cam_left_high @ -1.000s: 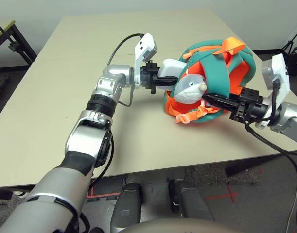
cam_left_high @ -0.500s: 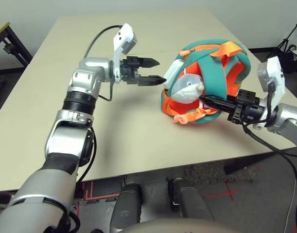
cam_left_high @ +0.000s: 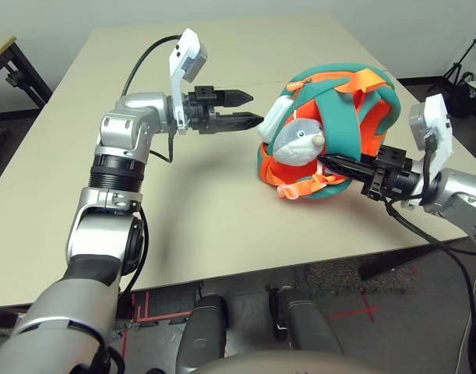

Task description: Put the pencil case into the backpack and zip it.

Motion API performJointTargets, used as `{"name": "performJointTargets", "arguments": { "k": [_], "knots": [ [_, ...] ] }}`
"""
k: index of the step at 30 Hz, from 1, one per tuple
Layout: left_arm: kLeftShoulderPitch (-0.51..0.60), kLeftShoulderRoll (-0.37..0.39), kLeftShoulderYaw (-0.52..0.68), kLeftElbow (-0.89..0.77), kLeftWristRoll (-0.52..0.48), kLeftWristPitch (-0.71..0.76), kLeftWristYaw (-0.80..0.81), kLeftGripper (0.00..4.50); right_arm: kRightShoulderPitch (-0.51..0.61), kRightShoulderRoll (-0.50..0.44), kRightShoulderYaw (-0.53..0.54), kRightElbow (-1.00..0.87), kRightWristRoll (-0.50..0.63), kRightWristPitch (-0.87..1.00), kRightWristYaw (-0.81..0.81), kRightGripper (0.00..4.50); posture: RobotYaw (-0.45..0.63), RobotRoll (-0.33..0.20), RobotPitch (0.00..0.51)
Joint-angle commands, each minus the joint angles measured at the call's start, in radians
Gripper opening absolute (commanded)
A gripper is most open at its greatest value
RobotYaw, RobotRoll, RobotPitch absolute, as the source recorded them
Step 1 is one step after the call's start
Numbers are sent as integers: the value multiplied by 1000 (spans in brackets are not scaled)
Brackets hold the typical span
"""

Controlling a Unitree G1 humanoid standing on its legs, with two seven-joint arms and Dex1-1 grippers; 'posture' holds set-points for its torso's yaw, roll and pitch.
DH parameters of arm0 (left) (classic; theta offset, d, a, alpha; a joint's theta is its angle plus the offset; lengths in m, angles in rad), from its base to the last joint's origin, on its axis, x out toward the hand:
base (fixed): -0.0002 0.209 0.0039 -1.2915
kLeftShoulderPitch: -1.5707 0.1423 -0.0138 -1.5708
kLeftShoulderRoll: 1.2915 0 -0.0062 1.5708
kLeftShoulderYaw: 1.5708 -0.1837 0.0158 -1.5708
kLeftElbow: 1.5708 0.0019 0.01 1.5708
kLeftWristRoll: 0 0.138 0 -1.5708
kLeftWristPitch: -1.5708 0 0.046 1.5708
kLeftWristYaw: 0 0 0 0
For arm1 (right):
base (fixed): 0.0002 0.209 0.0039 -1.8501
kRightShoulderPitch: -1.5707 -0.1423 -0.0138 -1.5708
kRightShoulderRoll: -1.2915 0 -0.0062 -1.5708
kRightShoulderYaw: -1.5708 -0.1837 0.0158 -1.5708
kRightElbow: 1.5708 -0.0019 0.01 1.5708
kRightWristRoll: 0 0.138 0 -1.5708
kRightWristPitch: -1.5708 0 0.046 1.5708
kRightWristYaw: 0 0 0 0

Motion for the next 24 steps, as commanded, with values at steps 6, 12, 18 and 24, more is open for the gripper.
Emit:
{"name": "performJointTargets", "arguments": {
  "k": [6,12,18,24],
  "knots": [
    [26,-5,-19,-6,-14,20,-6,0,1,0,18,-14,9,-3,19,122,56,0,79],
    [25,-35,-38,16,-7,11,-5,0,10,3,7,-26,14,-3,9,122,42,0,80],
    [21,-52,-58,42,5,-10,-11,0,22,7,-2,-41,21,-1,-3,122,32,0,81],
    [13,-80,-82,86,20,-48,-14,0,33,10,-6,-53,26,1,-13,122,22,0,84]
  ]
}}
